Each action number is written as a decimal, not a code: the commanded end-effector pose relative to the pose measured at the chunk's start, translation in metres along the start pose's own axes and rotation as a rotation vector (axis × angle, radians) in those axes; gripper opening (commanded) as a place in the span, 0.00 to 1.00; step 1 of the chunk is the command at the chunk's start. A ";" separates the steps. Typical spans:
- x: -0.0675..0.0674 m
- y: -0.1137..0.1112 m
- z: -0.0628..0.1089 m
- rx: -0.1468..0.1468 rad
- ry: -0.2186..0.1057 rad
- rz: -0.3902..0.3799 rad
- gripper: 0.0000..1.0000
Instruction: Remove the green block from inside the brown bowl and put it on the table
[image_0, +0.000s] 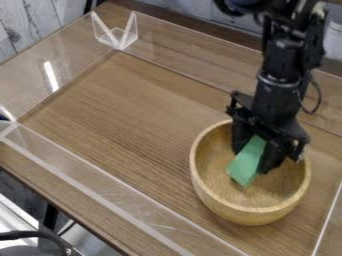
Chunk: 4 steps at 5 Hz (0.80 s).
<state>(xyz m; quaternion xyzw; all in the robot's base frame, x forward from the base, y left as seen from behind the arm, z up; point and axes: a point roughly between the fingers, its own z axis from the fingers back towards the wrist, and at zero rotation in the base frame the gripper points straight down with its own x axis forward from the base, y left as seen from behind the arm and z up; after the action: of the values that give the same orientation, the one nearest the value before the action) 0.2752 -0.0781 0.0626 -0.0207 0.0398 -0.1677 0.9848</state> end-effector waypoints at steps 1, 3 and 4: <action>-0.002 0.011 0.043 0.024 -0.106 0.029 0.00; -0.031 0.092 0.058 0.035 -0.125 0.251 0.00; -0.052 0.130 0.050 0.041 -0.118 0.285 0.00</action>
<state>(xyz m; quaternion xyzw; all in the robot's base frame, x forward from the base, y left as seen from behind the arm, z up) 0.2686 0.0654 0.0969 -0.0086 0.0048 -0.0160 0.9998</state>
